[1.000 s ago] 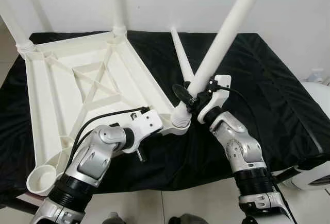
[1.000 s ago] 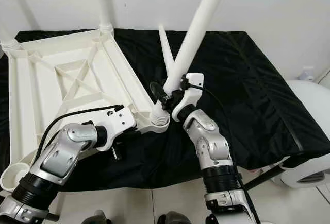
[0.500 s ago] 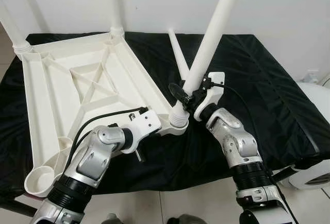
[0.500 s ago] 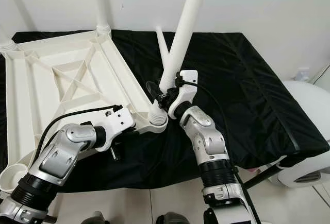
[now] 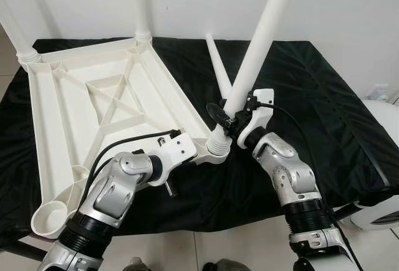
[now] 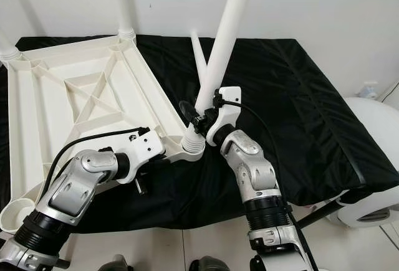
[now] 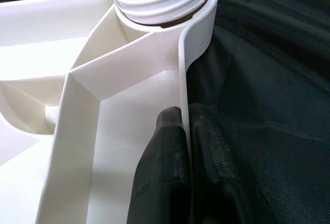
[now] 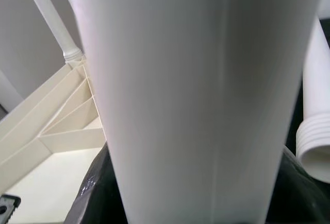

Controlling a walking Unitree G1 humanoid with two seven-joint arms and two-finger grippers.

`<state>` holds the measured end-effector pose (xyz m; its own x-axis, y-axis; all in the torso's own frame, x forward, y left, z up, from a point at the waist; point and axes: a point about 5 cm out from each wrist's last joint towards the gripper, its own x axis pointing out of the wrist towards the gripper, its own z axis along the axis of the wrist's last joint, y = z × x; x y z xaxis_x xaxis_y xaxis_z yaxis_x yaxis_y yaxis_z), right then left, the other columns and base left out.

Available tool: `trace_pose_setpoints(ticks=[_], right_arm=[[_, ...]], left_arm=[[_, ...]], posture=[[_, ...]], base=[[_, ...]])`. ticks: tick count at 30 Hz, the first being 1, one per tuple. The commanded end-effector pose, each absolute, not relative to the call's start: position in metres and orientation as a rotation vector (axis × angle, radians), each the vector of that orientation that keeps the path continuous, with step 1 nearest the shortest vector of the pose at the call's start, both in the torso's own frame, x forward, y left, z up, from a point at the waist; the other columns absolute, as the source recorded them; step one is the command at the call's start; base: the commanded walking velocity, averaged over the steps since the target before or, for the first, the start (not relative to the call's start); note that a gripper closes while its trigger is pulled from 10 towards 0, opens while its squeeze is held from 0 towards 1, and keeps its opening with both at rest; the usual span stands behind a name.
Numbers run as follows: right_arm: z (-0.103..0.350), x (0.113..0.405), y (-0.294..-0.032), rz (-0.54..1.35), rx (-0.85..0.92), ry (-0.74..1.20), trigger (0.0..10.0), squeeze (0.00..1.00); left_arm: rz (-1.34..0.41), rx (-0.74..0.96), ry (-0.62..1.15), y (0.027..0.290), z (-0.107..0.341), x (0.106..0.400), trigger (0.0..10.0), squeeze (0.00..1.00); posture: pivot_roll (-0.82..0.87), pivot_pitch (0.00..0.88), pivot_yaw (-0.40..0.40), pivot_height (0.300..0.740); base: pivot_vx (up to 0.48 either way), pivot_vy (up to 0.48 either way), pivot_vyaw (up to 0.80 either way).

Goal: Building children table

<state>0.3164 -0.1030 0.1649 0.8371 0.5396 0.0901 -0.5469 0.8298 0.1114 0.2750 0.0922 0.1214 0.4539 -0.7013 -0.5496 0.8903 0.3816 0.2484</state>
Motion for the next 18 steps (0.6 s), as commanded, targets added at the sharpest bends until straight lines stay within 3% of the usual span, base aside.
trace_pose_setpoints(ticks=[1,18], right_arm=[[0.152,0.315,-0.112,0.526,0.089,-0.015,10.0,0.00],[0.126,0.296,-0.102,0.545,0.039,0.006,10.0,0.00]], left_arm=[[-0.857,0.592,0.458,0.114,0.105,0.281,10.0,0.00],[-0.835,0.590,0.461,0.119,0.107,0.281,10.0,0.00]], posture=[[0.02,0.041,-0.059,0.740],[0.03,0.050,-0.064,0.740]], base=[[0.000,0.000,0.00],[0.000,0.000,0.00]])
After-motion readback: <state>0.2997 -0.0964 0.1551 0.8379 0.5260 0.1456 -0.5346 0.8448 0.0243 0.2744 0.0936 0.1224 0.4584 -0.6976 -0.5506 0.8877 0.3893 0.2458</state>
